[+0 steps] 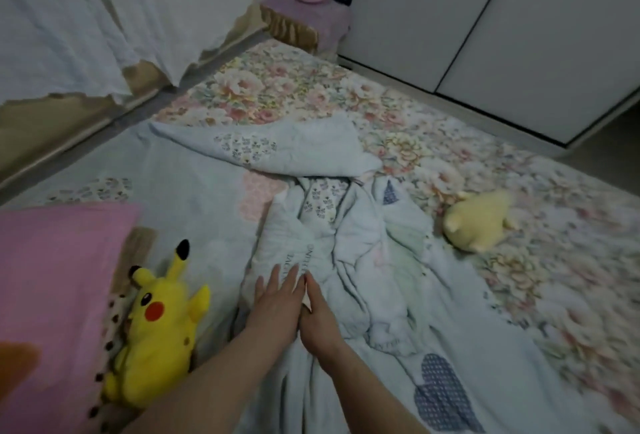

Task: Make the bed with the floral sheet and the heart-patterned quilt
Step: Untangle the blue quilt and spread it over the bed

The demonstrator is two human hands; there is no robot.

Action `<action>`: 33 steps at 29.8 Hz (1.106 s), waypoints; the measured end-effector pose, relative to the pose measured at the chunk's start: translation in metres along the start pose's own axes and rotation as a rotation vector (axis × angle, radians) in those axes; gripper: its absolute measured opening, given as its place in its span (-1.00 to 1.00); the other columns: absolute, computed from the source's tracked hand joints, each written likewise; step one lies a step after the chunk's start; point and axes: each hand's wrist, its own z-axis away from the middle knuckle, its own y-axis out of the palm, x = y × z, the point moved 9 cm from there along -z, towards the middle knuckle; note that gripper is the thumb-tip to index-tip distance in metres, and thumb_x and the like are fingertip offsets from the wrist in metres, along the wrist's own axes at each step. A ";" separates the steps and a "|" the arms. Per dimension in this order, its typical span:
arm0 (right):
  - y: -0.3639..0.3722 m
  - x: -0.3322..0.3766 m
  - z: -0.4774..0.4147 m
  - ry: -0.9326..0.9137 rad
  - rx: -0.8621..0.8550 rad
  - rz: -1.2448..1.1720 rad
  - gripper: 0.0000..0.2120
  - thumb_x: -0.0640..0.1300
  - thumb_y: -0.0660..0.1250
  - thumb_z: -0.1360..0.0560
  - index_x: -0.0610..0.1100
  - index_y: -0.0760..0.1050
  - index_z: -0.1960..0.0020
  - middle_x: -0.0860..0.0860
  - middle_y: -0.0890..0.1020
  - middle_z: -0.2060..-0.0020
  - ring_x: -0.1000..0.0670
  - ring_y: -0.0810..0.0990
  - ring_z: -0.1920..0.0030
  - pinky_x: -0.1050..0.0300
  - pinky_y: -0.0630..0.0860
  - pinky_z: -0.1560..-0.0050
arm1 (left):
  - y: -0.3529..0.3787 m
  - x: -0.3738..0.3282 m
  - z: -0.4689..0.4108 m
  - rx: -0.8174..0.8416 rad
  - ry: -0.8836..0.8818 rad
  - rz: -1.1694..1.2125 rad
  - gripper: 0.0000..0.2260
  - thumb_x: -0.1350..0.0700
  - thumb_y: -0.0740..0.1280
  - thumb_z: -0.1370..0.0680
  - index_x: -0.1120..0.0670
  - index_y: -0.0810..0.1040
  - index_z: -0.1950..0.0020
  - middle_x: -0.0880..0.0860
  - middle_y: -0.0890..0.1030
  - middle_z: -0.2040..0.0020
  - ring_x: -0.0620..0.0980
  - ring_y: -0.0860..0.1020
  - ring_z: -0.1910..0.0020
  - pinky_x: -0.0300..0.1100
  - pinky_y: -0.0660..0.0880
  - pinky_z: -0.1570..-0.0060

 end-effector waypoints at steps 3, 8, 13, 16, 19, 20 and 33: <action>-0.053 -0.024 -0.002 0.014 -0.088 -0.028 -0.37 -0.34 0.10 -0.61 -0.01 0.00 -0.59 0.04 0.18 -0.55 0.08 0.22 -0.51 0.05 0.19 -0.52 | 0.002 -0.057 -0.021 -0.012 0.097 -0.006 -0.38 0.24 0.09 -0.63 0.02 -0.12 -0.62 -0.02 -0.18 -0.62 0.13 -0.21 -0.58 0.13 -0.16 -0.53; -0.137 -0.061 0.005 -0.002 -0.218 0.062 -0.38 -0.31 0.11 -0.64 -0.08 -0.06 -0.60 0.08 0.12 -0.55 0.11 0.13 -0.53 0.39 0.08 -0.43 | 0.019 -0.140 -0.053 0.020 0.206 -0.038 -0.26 0.21 0.21 -0.60 -0.01 -0.19 -0.62 0.01 -0.23 -0.61 0.17 -0.24 -0.57 0.16 -0.14 -0.53; -0.207 -0.096 -0.012 -0.028 -0.308 0.101 -0.38 -0.25 0.13 -0.65 -0.04 -0.08 -0.61 0.12 0.08 -0.56 0.13 0.07 -0.55 0.25 0.06 -0.51 | 0.036 -0.205 -0.098 0.049 0.279 -0.039 -0.30 0.21 0.15 -0.63 -0.09 -0.22 -0.60 -0.01 -0.24 -0.61 0.17 -0.25 -0.57 0.18 -0.14 -0.52; -0.242 -0.123 -0.024 -0.029 -0.339 0.110 -0.39 -0.24 0.14 -0.65 0.00 -0.05 -0.60 0.14 0.10 -0.55 0.12 0.07 -0.55 0.24 0.08 -0.50 | 0.051 -0.237 -0.125 0.087 0.311 -0.065 -0.35 0.13 0.14 -0.66 -0.11 -0.20 -0.60 -0.01 -0.24 -0.61 0.18 -0.25 -0.57 0.20 -0.12 -0.51; -0.264 -0.155 -0.031 -0.023 -0.375 0.142 -0.39 -0.25 0.15 -0.64 0.01 -0.02 -0.59 0.14 0.10 -0.55 0.10 0.06 -0.56 0.37 0.06 -0.44 | 0.073 -0.262 -0.146 0.103 0.319 -0.108 -0.39 0.04 0.11 -0.68 -0.17 -0.21 -0.59 -0.01 -0.23 -0.61 0.19 -0.24 -0.57 0.21 -0.10 -0.50; -0.272 -0.164 -0.034 -0.011 -0.388 0.143 -0.39 -0.25 0.15 -0.64 0.01 -0.02 -0.59 0.12 0.10 -0.56 0.10 0.06 -0.56 0.42 0.03 -0.40 | 0.081 -0.270 -0.153 0.110 0.324 -0.115 -0.40 0.02 0.10 -0.68 -0.18 -0.22 -0.59 -0.01 -0.23 -0.61 0.19 -0.24 -0.57 0.21 -0.09 -0.50; -0.351 -0.191 -0.088 -0.024 -0.552 0.245 -0.33 -0.18 0.27 -0.60 0.06 0.04 -0.59 -0.05 0.09 -0.58 -0.03 0.05 -0.57 0.22 0.10 -0.41 | 0.116 -0.303 -0.229 0.222 0.153 -0.001 -0.25 -0.22 0.23 -0.57 -0.34 -0.26 -0.53 -0.07 -0.23 -0.60 0.32 -0.24 -0.53 0.49 0.08 -0.33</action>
